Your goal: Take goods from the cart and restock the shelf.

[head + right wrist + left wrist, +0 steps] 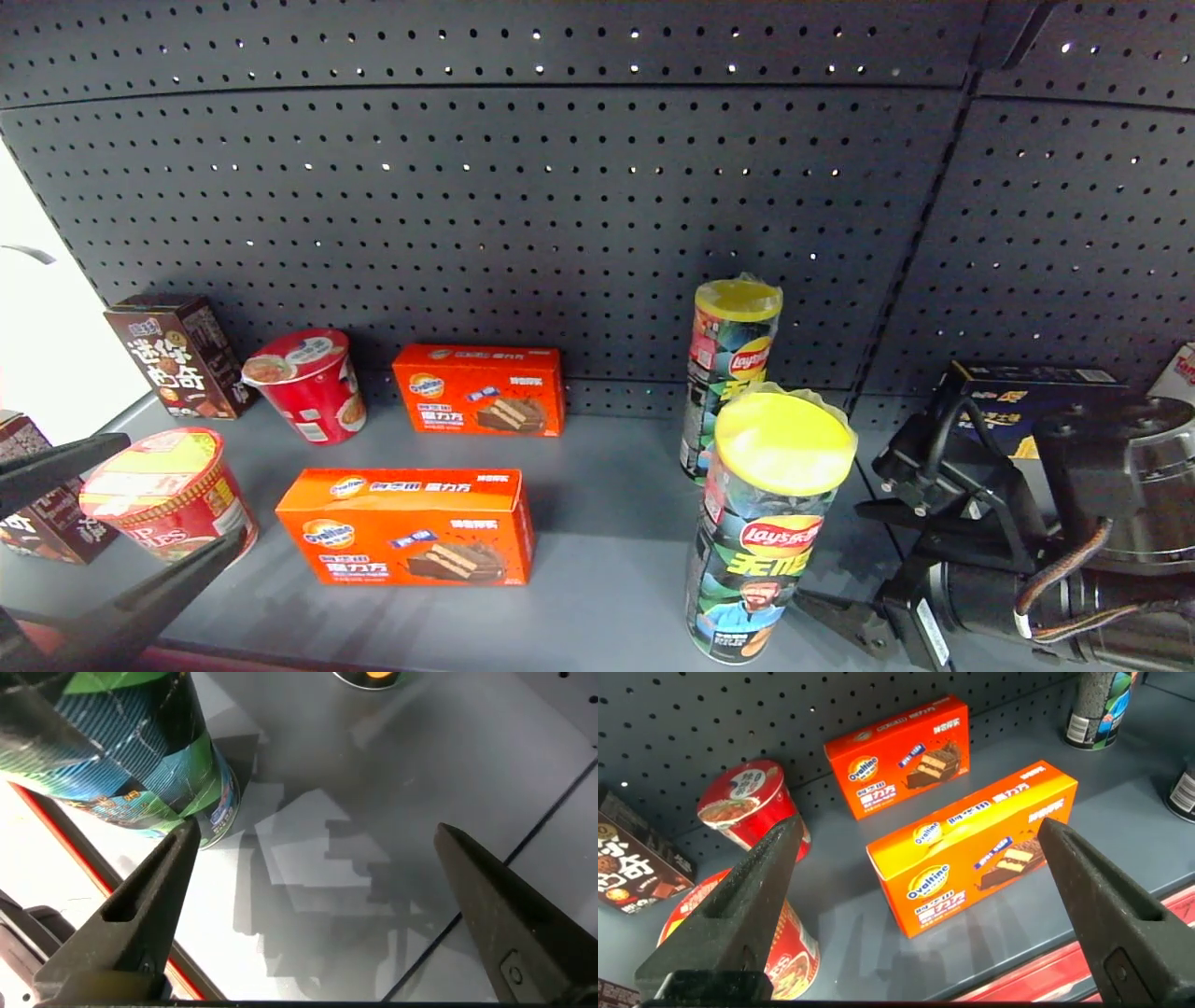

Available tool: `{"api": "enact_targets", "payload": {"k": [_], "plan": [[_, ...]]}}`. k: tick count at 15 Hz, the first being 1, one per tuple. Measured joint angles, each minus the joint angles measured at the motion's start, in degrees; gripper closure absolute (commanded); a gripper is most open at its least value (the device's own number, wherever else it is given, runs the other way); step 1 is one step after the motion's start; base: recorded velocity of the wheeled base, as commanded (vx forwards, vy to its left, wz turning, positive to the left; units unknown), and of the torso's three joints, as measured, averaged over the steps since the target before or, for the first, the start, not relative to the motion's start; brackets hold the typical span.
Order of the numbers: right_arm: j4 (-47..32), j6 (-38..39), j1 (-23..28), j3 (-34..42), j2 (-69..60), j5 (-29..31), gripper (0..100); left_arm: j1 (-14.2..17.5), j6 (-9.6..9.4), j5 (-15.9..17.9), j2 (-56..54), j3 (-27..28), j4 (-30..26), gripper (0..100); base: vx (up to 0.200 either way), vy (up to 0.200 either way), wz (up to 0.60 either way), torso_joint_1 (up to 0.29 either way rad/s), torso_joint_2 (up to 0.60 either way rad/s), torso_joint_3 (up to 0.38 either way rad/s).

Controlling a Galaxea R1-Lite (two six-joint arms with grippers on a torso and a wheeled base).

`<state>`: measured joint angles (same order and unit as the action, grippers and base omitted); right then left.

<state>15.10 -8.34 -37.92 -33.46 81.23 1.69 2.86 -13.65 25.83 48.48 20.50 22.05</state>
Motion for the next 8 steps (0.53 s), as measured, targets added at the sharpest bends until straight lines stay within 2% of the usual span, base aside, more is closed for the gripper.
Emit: {"api": "enact_targets", "payload": {"k": [8], "plan": [[-0.1,0.2,0.7,0.9,-1.3,0.3,0,0.0,0.05,0.0,0.0,0.2,0.0,0,0.0,0.0,0.0,0.0,0.0,0.0]]}}
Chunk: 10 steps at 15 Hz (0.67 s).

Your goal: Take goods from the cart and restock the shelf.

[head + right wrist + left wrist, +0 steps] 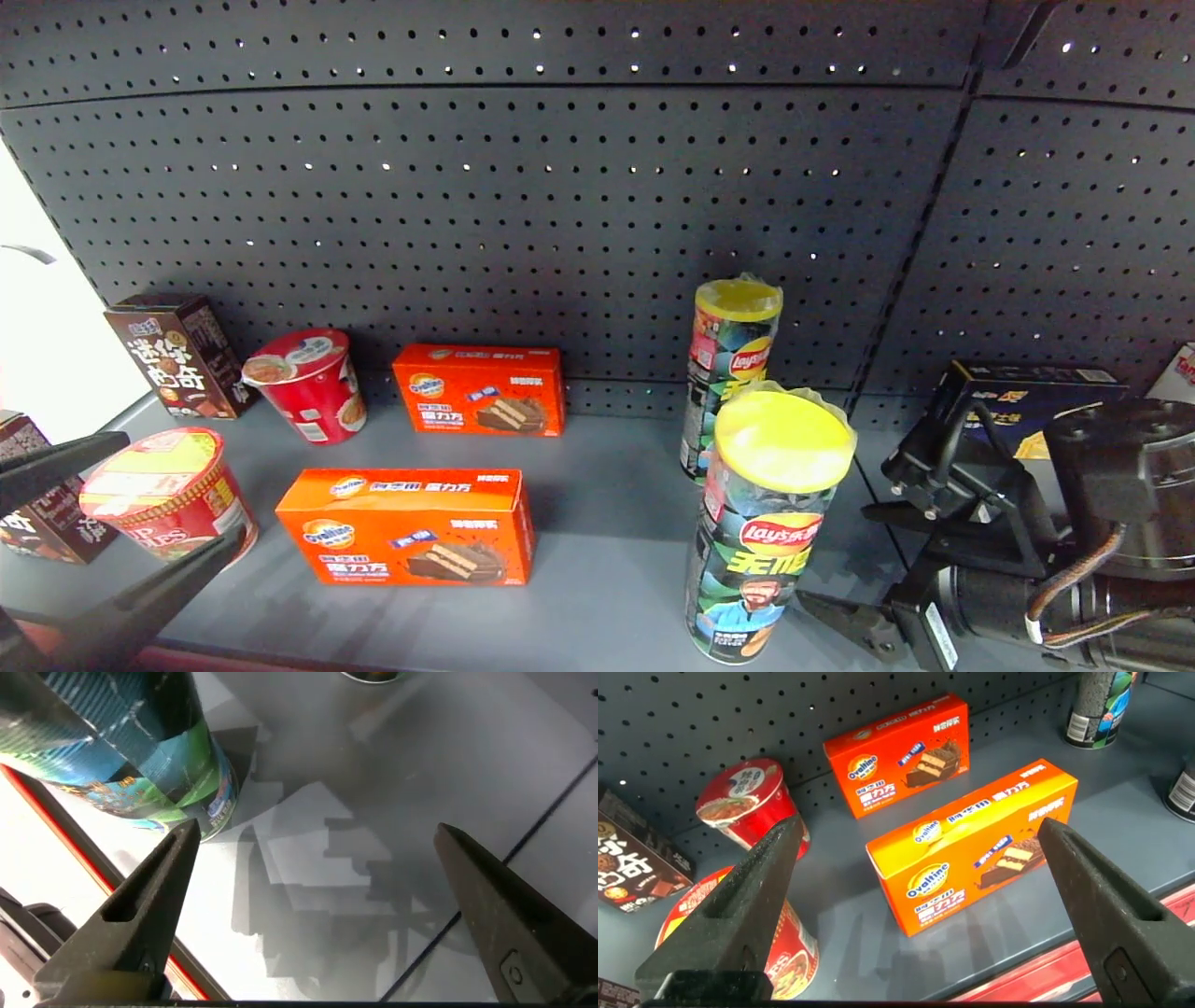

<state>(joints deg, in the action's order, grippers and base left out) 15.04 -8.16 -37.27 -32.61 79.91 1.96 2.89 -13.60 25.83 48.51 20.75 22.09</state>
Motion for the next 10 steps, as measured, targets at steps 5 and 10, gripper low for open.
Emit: {"api": "enact_targets", "payload": {"k": [5,10], "plan": [[0.1,0.1,6.3,-4.3,-1.2,-0.2,0,-0.3,-0.1,0.4,3.3,5.4,0.6,0,0.0,0.0,0.0,0.0,0.0,0.0],[0.8,0.1,7.6,-6.6,1.3,0.2,0,-0.8,-0.71,2.3,12.6,12.9,1.1,0,0.0,0.0,0.0,0.0,0.0,0.0]]}}
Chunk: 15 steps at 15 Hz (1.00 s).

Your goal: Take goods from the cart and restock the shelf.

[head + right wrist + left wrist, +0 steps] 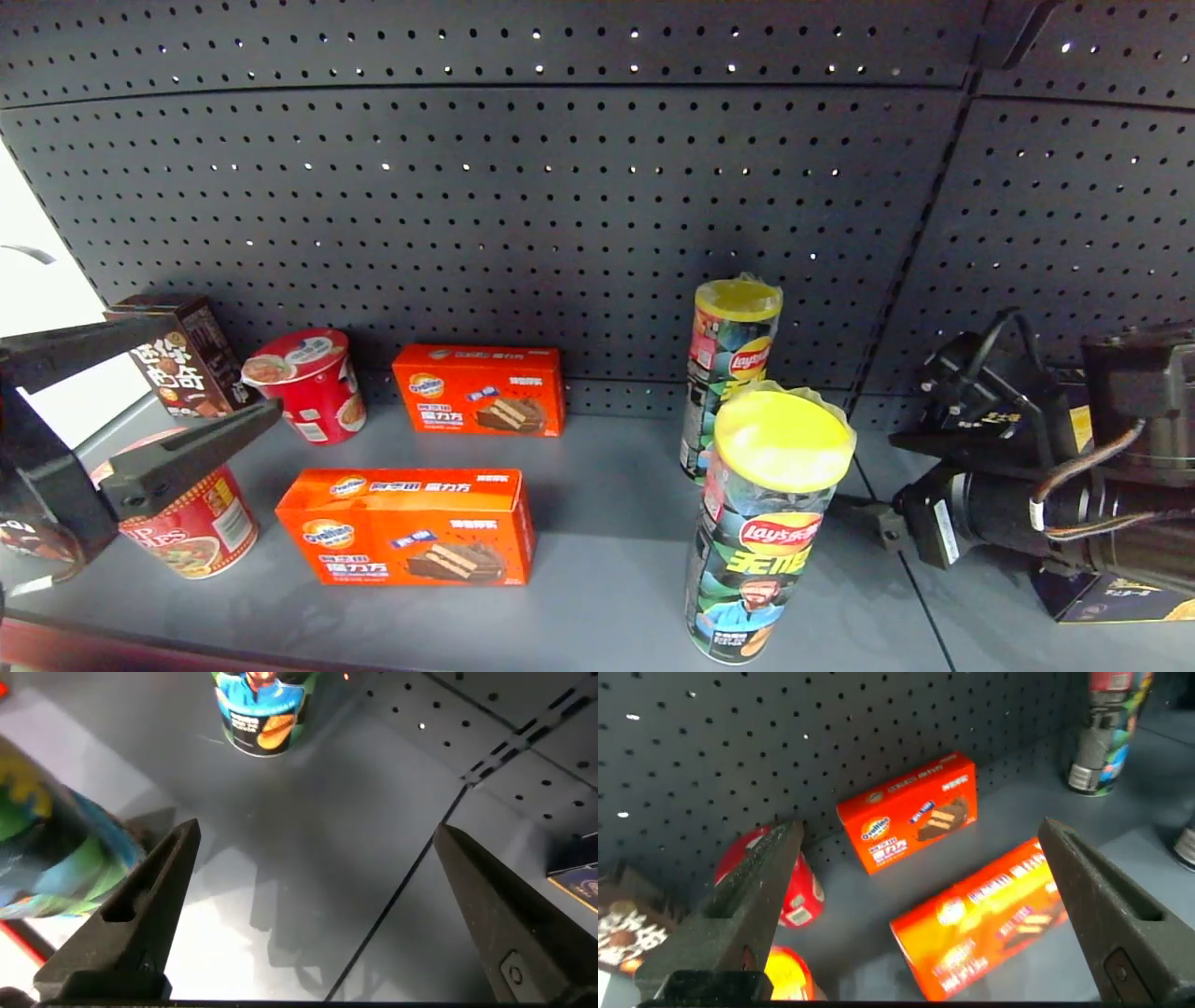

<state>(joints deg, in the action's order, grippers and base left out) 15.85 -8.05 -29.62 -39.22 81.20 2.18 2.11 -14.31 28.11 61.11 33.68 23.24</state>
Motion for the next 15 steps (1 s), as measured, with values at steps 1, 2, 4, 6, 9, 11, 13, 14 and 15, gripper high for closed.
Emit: {"api": "enact_targets", "payload": {"k": [1,2,4,6,9,11,13,14,15], "plan": [[0.0,-0.1,0.7,-0.7,1.1,0.1,0,-0.2,-0.16,0.0,1.7,0.7,0.9,0,0.0,0.0,0.0,0.0,0.0,0.0],[0.1,-0.1,1.8,-1.9,2.5,0.4,0,-0.5,-0.18,0.1,2.9,0.8,1.0,0,0.0,0.0,0.0,0.0,0.0,0.0],[0.1,-0.2,3.9,-5.2,6.0,1.0,0,-0.8,-0.13,0.1,4.2,0.8,1.0,0,0.0,0.0,0.0,0.0,0.0,0.0],[0.1,-0.2,5.8,-9.2,10.1,2.1,0,-0.9,-0.13,0.1,4.8,0.5,0.9,0,0.0,0.0,0.0,0.0,0.0,0.0],[0.2,-0.1,7.0,-14.4,15.7,2.7,0,-0.9,-0.11,0.1,5.1,-0.7,1.0,0,0.0,0.0,0.0,0.0,0.0,0.0],[0.2,0.0,7.2,-16.6,18.5,2.8,0,-0.9,-0.11,0.1,5.1,-1.0,1.0,0,0.0,0.0,0.0,0.0,0.0,0.0],[0.2,0.1,7.2,-18.7,20.7,2.8,0,-0.9,-0.05,0.1,5.1,-1.1,1.0,0,0.0,0.0,0.0,0.0,0.0,0.0],[0.2,0.2,7.1,-19.6,21.6,2.8,0,-0.9,-0.02,0.1,5.1,-1.1,1.0,0,0.0,0.0,0.0,0.0,0.0,0.0],[0.2,0.2,7.0,-20.4,22.4,2.8,0,-0.9,0.0,0.1,5.1,-1.1,1.0,0,0.0,0.0,0.0,0.0,0.0,0.0]]}}
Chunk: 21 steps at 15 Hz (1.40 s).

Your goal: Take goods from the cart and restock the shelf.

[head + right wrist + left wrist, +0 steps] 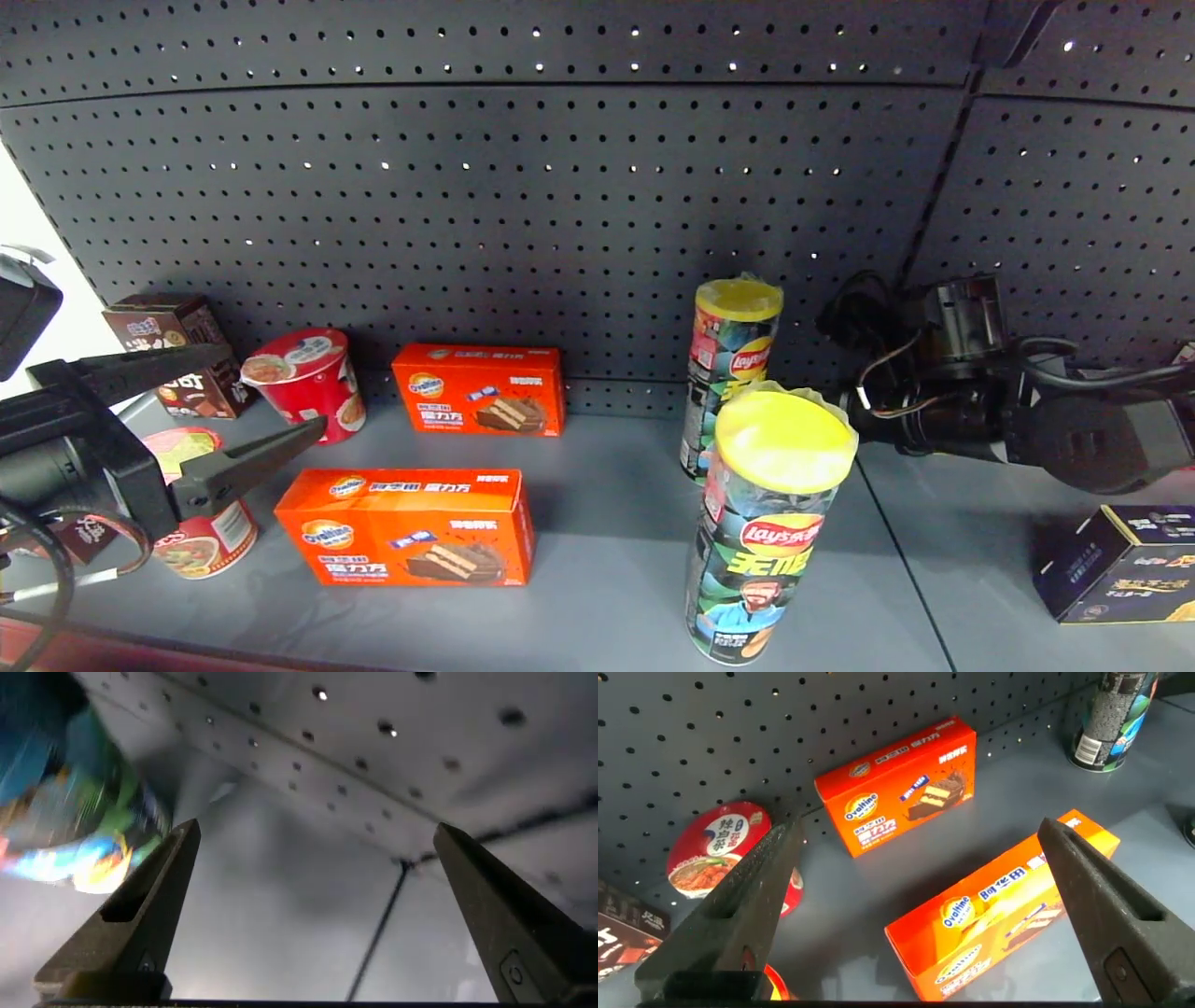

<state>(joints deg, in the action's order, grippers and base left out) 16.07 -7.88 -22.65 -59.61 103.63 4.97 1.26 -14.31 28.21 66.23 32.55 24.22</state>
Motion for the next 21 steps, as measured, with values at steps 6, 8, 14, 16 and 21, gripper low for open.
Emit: {"api": "enact_targets", "payload": {"k": [6,8,14,16,21], "plan": [[-0.1,0.1,-0.9,-1.8,2.2,0.0,0,0.0,-0.09,0.0,0.0,-0.7,0.0,0,0.0,0.0,0.0,0.0,0.0,0.0],[0.0,0.1,-1.4,-2.0,2.4,-0.1,0,0.1,-0.09,0.0,0.0,-1.4,0.0,0,0.0,0.0,0.0,0.0,0.0,0.0],[1.4,0.0,-2.2,-2.2,3.0,-0.2,0,0.0,-0.02,0.0,-0.1,-2.2,0.1,0,0.0,0.0,0.0,0.0,0.0,0.0],[1.7,0.0,-2.2,-1.9,3.0,-0.1,0,0.1,-0.02,0.0,-0.1,-2.4,0.1,0,0.0,0.0,0.0,0.0,0.0,0.0],[1.8,0.0,-1.6,0.9,-1.1,0.0,0,0.2,0.09,0.0,-1.2,-3.6,0.1,0,0.0,0.0,0.0,0.0,0.0,0.0]]}}
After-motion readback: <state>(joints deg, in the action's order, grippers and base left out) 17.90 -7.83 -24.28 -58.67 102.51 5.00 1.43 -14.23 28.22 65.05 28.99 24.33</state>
